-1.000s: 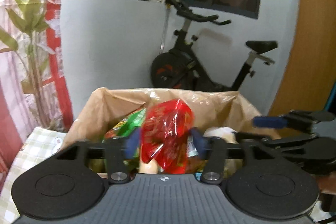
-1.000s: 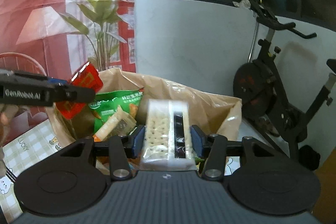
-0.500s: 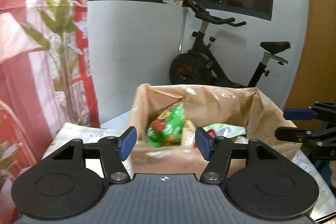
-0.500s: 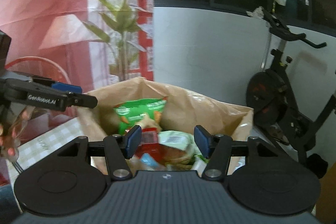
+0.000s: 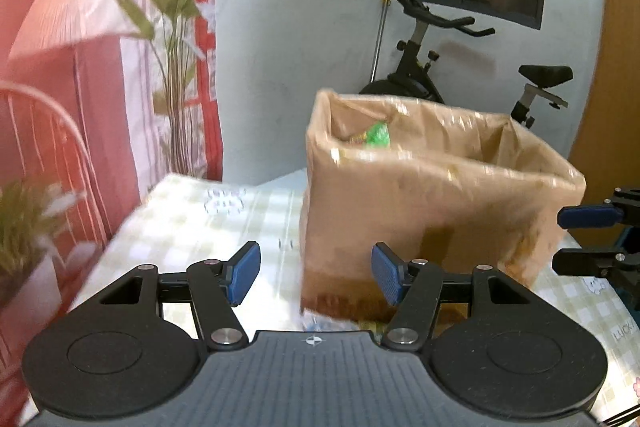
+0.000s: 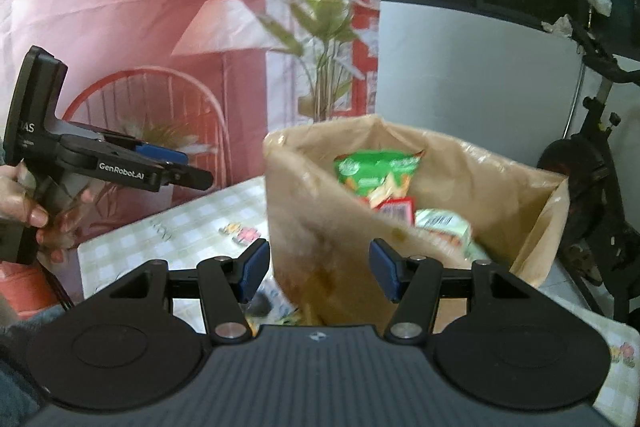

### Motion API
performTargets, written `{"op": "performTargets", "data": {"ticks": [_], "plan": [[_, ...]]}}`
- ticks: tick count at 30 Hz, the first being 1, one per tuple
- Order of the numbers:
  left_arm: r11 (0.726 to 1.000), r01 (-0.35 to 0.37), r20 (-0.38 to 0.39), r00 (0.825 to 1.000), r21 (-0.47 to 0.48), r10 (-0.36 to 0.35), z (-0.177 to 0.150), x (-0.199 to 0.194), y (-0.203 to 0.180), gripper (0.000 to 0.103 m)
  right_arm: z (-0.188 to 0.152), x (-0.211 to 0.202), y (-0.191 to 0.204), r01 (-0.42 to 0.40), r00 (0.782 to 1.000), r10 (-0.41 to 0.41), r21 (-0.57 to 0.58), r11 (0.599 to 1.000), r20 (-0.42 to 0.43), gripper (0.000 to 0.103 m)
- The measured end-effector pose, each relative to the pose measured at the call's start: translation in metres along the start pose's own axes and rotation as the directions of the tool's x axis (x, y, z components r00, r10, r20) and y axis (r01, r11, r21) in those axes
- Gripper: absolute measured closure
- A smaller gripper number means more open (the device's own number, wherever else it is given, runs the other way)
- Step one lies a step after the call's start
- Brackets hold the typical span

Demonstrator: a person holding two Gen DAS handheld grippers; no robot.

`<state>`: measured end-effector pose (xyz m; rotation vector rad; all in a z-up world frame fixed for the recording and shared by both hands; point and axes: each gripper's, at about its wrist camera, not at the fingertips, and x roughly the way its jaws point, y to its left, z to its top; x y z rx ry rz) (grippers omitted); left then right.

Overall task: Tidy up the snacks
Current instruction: 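Move both tools back down to the snacks on the table, then grasp the red candy bag with the left tool while the right tool grasps the brown-strip pack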

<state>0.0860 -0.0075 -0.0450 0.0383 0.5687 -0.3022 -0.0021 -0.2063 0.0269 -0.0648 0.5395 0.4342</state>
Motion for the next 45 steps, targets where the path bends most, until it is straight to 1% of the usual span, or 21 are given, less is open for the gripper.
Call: {"op": "performTargets", "data": {"ticks": [4, 9, 13, 17, 21, 24, 28, 32, 38, 45], "plan": [[0.999, -0.001, -0.032, 0.999, -0.033, 0.000, -0.020, 0.003, 0.001, 0.039, -0.021, 0.002, 0.006, -0.023, 0.999, 0.025, 0.050, 0.998, -0.029, 0.044], [0.998, 0.003, -0.088, 0.996, -0.063, -0.008, -0.045, 0.009, -0.002, 0.039, -0.047, 0.008, 0.012, -0.017, 0.997, 0.024, 0.083, 0.996, -0.080, 0.044], [0.998, 0.024, -0.132, 0.991, -0.060, -0.031, -0.066, 0.015, -0.013, 0.039, -0.068, 0.015, 0.015, 0.000, 0.989, 0.013, 0.090, 0.996, -0.147, 0.044], [0.997, 0.054, -0.164, 0.985, -0.049, -0.061, -0.085, 0.018, -0.023, 0.039, -0.089, 0.022, 0.015, 0.001, 0.979, 0.021, 0.104, 0.995, -0.203, 0.044], [0.992, 0.122, -0.209, 0.970, -0.018, -0.123, -0.104, 0.021, -0.036, 0.039, -0.105, 0.028, 0.011, 0.021, 0.969, 0.010, 0.119, 0.993, -0.248, 0.044], [0.986, 0.166, -0.245, 0.956, -0.008, -0.163, -0.117, 0.023, -0.043, 0.039, -0.114, 0.031, 0.011, 0.034, 0.963, 0.000, 0.121, 0.992, -0.270, 0.044], [0.979, 0.204, -0.283, 0.939, 0.002, -0.195, -0.131, 0.023, -0.054, 0.039, -0.129, 0.035, 0.013, 0.043, 0.953, -0.008, 0.111, 0.993, -0.303, 0.044], [0.975, 0.223, -0.311, 0.927, 0.001, -0.212, -0.136, 0.024, -0.057, 0.034, -0.136, 0.039, 0.010, 0.048, 0.948, -0.007, 0.122, 0.991, -0.318, 0.044], [0.967, 0.253, -0.364, 0.902, 0.010, -0.232, -0.142, 0.032, -0.062, 0.034, -0.139, 0.039, 0.004, 0.067, 0.945, -0.020, 0.134, 0.989, -0.325, 0.044], [0.960, 0.277, -0.394, 0.887, 0.037, -0.241, -0.145, 0.034, -0.070, 0.033, -0.142, 0.042, 0.004, 0.063, 0.942, -0.013, 0.140, 0.988, -0.335, 0.044]]}}
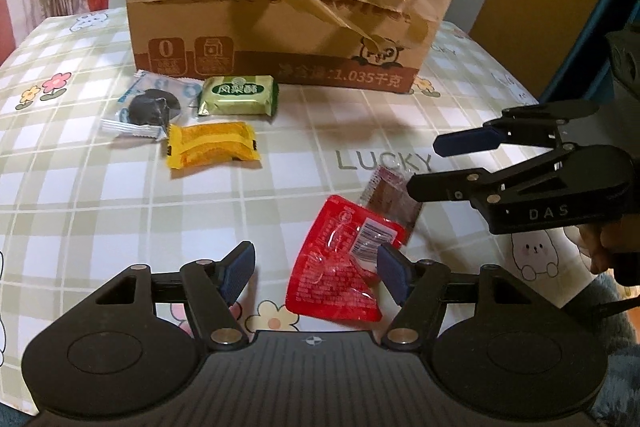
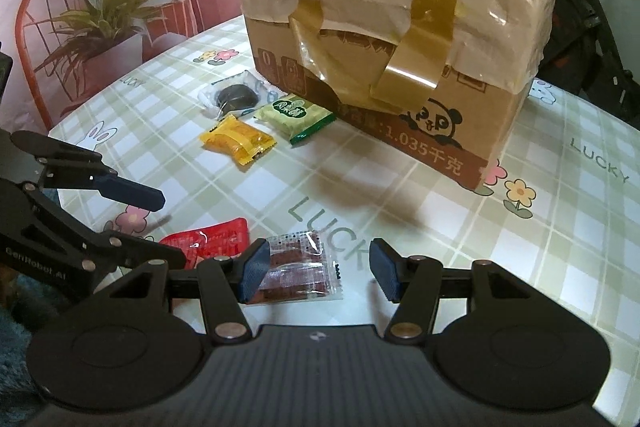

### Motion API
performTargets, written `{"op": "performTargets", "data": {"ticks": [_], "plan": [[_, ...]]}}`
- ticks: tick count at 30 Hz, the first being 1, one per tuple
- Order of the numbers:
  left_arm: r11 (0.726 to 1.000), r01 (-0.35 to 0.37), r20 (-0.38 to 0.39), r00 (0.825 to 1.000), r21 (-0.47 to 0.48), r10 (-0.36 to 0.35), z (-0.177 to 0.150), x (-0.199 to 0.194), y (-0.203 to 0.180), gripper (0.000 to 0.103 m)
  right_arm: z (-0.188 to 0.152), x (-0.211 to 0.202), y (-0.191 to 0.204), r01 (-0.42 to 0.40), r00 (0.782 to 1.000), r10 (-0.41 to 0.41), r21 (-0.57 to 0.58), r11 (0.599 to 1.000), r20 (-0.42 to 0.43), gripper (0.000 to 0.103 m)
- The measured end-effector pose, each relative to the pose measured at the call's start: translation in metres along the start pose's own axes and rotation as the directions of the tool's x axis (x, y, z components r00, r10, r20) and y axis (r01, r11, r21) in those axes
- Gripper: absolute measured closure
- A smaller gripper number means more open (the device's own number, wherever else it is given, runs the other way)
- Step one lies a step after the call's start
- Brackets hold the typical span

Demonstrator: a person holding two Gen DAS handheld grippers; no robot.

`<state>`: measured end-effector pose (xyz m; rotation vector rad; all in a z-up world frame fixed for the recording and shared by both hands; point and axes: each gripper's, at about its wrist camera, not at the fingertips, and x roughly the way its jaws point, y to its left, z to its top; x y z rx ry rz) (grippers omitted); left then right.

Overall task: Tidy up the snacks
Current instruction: 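Grasp the red candy bag with the left tool while the right tool grasps the brown-strip pack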

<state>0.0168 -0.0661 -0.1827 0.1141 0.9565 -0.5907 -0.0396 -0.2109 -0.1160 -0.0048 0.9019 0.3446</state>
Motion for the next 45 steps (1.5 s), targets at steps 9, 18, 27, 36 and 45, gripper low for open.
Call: {"op": "performTargets", "data": {"ticks": [9, 18, 27, 36, 45], "plan": [[0.996, -0.085, -0.026, 0.996, -0.008, 0.085, -0.003, 0.007, 0.007, 0.033, 0.001, 0.001, 0.002, 0.002, 1.000, -0.002, -0.006, 1.000, -0.002, 0.044], [0.974, -0.167, 0.008, 0.985, -0.150, 0.170, 0.000, 0.005, 0.039, 0.034, 0.001, 0.002, 0.001, 0.002, 1.000, -0.002, -0.004, 1.000, -0.006, 0.044], [0.986, -0.123, 0.030, 0.991, -0.111, 0.127, 0.004, 0.004, 0.029, 0.033, 0.001, 0.001, -0.001, 0.004, 1.000, -0.004, 0.001, 1.000, -0.004, 0.044], [0.985, -0.155, 0.042, 0.987, -0.072, 0.158, 0.006, 0.016, 0.026, 0.044, 0.000, 0.001, -0.002, 0.001, 1.000, -0.001, 0.007, 1.000, -0.008, 0.044], [0.990, -0.137, 0.081, 0.987, -0.043, 0.140, 0.004, 0.017, 0.021, 0.063, -0.005, 0.005, 0.003, -0.008, 1.000, 0.009, 0.024, 1.000, -0.024, 0.044]]}}
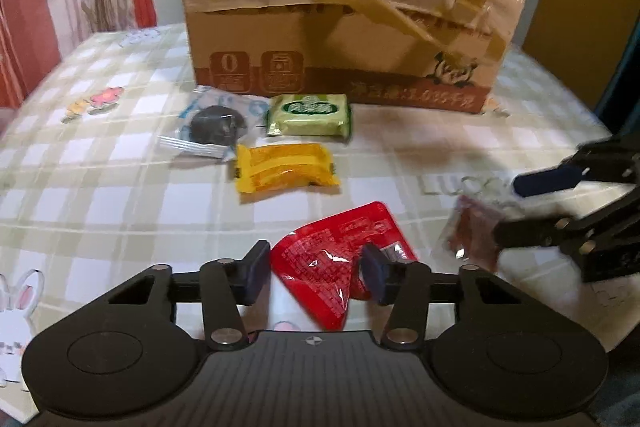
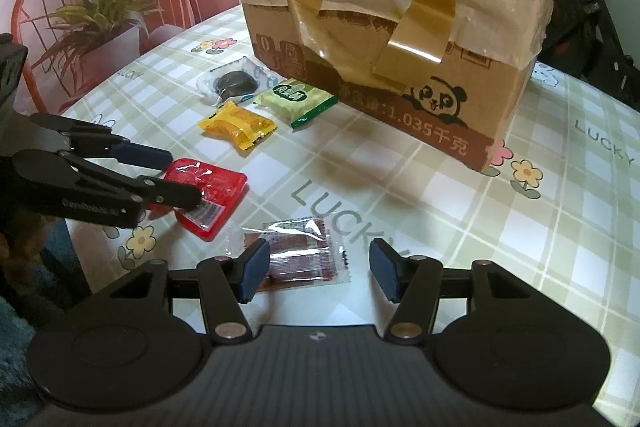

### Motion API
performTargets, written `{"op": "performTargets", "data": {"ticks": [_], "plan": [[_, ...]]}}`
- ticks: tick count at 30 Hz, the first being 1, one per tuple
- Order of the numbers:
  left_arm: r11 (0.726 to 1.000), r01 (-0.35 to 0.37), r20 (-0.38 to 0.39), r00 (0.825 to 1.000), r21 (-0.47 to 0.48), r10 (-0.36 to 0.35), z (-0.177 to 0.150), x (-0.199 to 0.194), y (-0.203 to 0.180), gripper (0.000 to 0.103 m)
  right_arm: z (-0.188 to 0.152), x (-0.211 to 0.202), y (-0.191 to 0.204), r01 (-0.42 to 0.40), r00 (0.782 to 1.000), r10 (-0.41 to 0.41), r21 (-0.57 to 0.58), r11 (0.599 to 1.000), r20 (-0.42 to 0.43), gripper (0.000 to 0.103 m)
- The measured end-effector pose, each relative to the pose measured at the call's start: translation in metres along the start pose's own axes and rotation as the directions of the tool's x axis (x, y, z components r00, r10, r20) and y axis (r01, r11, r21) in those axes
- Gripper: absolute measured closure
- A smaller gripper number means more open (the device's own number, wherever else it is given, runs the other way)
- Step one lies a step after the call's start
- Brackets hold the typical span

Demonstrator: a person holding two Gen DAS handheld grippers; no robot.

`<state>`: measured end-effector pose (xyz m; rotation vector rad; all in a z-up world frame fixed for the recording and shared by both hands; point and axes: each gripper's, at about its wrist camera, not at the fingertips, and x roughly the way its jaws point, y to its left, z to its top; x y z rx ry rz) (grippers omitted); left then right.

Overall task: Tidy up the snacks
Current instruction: 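Grasp the red candy bag with the left tool while the right tool grasps the brown-strip pack, then lift the red candy bag and brown-strip pack into the paper bag and open both tools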

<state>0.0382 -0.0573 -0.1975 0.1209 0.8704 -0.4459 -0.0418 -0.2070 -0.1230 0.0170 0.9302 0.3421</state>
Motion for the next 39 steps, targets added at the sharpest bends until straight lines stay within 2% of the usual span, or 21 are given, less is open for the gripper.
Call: {"op": "performTargets", "data": {"ticks": [1, 2, 5, 6, 7, 9, 16, 20, 21, 24, 26, 28, 31, 34, 39], "plan": [[0.999, 0.028, 0.006, 1.000, -0.021, -0.028, 0.000, -0.001, 0.003, 0.075, 0.000, 0.001, 0.002, -0.002, 1.000, 0.002, 0.002, 1.000, 0.000, 0.044], [0.998, 0.045, 0.019, 0.999, -0.037, -0.044, 0.001, -0.003, 0.004, 0.074, -0.001, 0.001, 0.004, -0.005, 1.000, 0.005, 0.002, 1.000, -0.001, 0.044], [0.999, 0.015, 0.052, 0.999, -0.030, -0.013, 0.000, -0.010, 0.004, 0.075, -0.003, 0.004, 0.008, -0.014, 1.000, 0.014, 0.003, 1.000, -0.008, 0.044], [0.999, 0.020, 0.058, 0.998, -0.045, -0.018, 0.000, -0.011, 0.006, 0.075, -0.004, 0.005, 0.009, -0.015, 1.000, 0.015, 0.002, 1.000, -0.012, 0.042], [0.998, 0.024, 0.062, 0.998, -0.059, -0.021, 0.000, -0.013, 0.008, 0.075, -0.004, 0.006, 0.010, -0.013, 1.000, 0.013, -0.004, 1.000, -0.016, 0.035], [0.997, 0.025, 0.074, 0.997, -0.075, -0.019, 0.000, -0.016, 0.011, 0.075, -0.004, 0.008, 0.015, -0.004, 1.000, 0.004, -0.021, 1.000, -0.016, 0.027], [0.994, 0.020, 0.098, 0.995, -0.104, -0.009, 0.001, -0.025, 0.019, 0.075, -0.002, 0.021, 0.023, 0.022, 0.999, -0.024, -0.055, 0.998, -0.033, 0.026], [0.993, 0.014, 0.102, 0.995, -0.119, -0.002, 0.000, -0.026, 0.021, 0.075, -0.002, 0.029, 0.027, 0.067, 0.997, -0.070, -0.104, 0.992, -0.026, 0.020], [0.992, 0.014, 0.103, 0.995, -0.124, -0.001, 0.000, -0.027, 0.022, 0.075, -0.002, 0.031, 0.027, 0.080, 0.996, -0.082, -0.107, 0.991, -0.020, 0.014], [0.991, 0.014, 0.109, 0.994, -0.131, 0.000, -0.001, -0.028, 0.022, 0.075, -0.003, 0.033, 0.021, 0.081, 0.997, -0.082, -0.069, 0.994, -0.008, 0.011], [0.991, 0.016, 0.113, 0.994, -0.135, -0.001, -0.001, -0.029, 0.023, 0.075, -0.002, 0.034, 0.023, 0.084, 0.996, -0.084, -0.078, 0.993, -0.001, 0.012], [0.990, 0.014, 0.116, 0.993, -0.137, 0.002, -0.001, -0.029, 0.022, 0.075, -0.002, 0.032, 0.025, 0.074, 0.997, -0.073, -0.085, 0.994, 0.015, 0.024], [0.990, 0.015, 0.117, 0.993, -0.142, 0.002, 0.000, -0.028, 0.022, 0.075, -0.002, 0.031, 0.028, 0.061, 0.998, -0.059, -0.093, 0.994, 0.020, 0.033], [0.990, 0.014, 0.119, 0.993, -0.144, 0.003, 0.000, -0.028, 0.022, 0.075, -0.001, 0.030, 0.029, 0.044, 0.999, -0.042, -0.094, 0.995, 0.024, 0.038], [0.989, 0.014, 0.124, 0.992, -0.147, 0.004, 0.000, -0.029, 0.024, 0.075, -0.001, 0.030, 0.032, 0.032, 0.999, -0.029, -0.099, 0.995, 0.023, 0.040]]}}
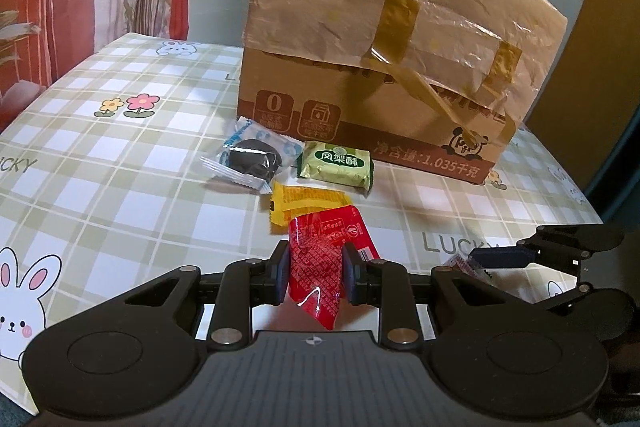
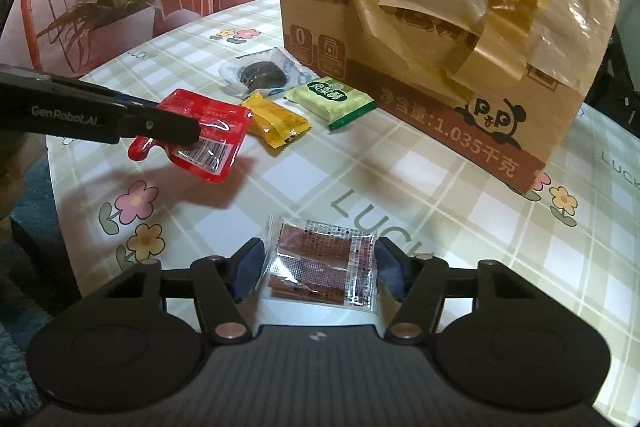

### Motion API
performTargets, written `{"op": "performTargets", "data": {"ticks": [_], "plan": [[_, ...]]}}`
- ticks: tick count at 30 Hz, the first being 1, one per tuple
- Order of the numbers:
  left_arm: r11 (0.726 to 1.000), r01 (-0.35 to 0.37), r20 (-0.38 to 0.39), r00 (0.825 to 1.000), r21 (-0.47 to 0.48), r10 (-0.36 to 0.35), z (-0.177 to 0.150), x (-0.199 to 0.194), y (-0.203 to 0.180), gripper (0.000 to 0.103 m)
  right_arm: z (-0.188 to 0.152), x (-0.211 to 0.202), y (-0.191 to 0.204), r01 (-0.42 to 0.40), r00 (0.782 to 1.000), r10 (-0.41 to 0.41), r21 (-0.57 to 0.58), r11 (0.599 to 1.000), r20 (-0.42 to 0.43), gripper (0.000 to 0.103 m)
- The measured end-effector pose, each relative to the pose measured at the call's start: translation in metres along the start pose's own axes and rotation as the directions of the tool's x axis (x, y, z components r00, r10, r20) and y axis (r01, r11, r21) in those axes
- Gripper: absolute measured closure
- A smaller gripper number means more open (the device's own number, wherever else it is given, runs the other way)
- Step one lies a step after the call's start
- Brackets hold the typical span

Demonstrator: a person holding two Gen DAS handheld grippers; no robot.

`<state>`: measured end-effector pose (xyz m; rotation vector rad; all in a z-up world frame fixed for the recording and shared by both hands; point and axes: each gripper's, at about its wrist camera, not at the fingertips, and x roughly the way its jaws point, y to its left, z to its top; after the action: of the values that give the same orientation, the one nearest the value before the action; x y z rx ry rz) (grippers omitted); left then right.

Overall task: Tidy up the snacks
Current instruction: 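Lift the red candy bag and brown-strip pack into the paper bag and open both tools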

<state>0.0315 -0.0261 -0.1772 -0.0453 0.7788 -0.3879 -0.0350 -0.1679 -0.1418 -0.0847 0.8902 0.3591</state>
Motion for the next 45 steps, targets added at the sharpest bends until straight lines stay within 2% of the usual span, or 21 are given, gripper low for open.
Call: {"op": "performTargets", "data": {"ticks": [5, 9, 15, 19, 25, 27, 31, 36, 40, 42, 43, 44, 45], "plan": [[1.000, -0.003, 0.015, 1.000, -0.001, 0.003, 0.002, -0.003, 0.000, 0.075, 0.003, -0.005, -0.001, -0.018, 1.000, 0.018, 0.000, 1.000, 0.023, 0.041], [1.000, -0.008, 0.035, 0.999, 0.010, 0.007, 0.007, -0.009, 0.000, 0.075, 0.010, -0.016, -0.003, -0.002, 0.998, 0.003, -0.017, 1.000, 0.061, 0.041], [0.999, -0.009, 0.125, 0.992, 0.035, 0.004, 0.037, -0.029, -0.001, 0.075, 0.039, -0.047, -0.008, 0.026, 0.986, -0.015, -0.064, 0.998, 0.167, 0.041], [0.998, -0.002, 0.212, 0.977, 0.061, -0.011, 0.071, -0.048, -0.005, 0.075, 0.071, -0.074, -0.011, 0.058, 0.964, -0.026, -0.111, 0.992, 0.265, 0.041], [0.990, 0.028, 0.355, 0.932, 0.141, -0.077, 0.132, -0.072, -0.025, 0.074, 0.123, -0.110, -0.025, 0.095, 0.916, -0.032, -0.139, 0.986, 0.401, 0.041], [0.987, 0.043, 0.377, 0.921, 0.154, -0.099, 0.152, -0.072, -0.032, 0.074, 0.139, -0.114, -0.031, 0.113, 0.903, -0.044, -0.138, 0.984, 0.428, 0.041], [0.985, 0.073, 0.388, 0.913, 0.158, -0.130, 0.190, -0.056, -0.047, 0.074, 0.165, -0.111, -0.052, 0.153, 0.891, -0.092, -0.103, 0.983, 0.445, 0.041], [0.984, 0.102, 0.343, 0.928, 0.147, -0.148, 0.224, -0.018, -0.059, 0.073, 0.180, -0.095, -0.084, 0.165, 0.897, -0.138, -0.028, 0.986, 0.419, 0.041], [0.985, 0.100, 0.304, 0.942, 0.142, -0.139, 0.231, 0.006, -0.060, 0.072, 0.181, -0.082, -0.105, 0.156, 0.911, -0.158, 0.036, 0.987, 0.380, 0.039], [0.982, 0.091, 0.278, 0.951, 0.164, -0.134, 0.231, 0.017, -0.061, 0.059, 0.181, -0.077, -0.112, 0.157, 0.919, -0.167, 0.056, 0.986, 0.358, 0.037], [0.983, 0.075, 0.275, 0.954, 0.169, -0.120, 0.233, 0.021, -0.061, 0.056, 0.179, -0.078, -0.116, 0.159, 0.921, -0.171, 0.062, 0.985, 0.350, 0.036], [0.984, 0.061, 0.273, 0.956, 0.169, -0.106, 0.232, 0.021, -0.060, 0.048, 0.178, -0.077, -0.118, 0.161, 0.922, -0.175, 0.068, 0.985, 0.345, 0.036], [0.985, 0.053, 0.271, 0.958, 0.164, -0.097, 0.231, 0.023, -0.059, 0.046, 0.178, -0.077, -0.119, 0.161, 0.923, -0.177, 0.075, 0.984, 0.342, 0.035]]}}
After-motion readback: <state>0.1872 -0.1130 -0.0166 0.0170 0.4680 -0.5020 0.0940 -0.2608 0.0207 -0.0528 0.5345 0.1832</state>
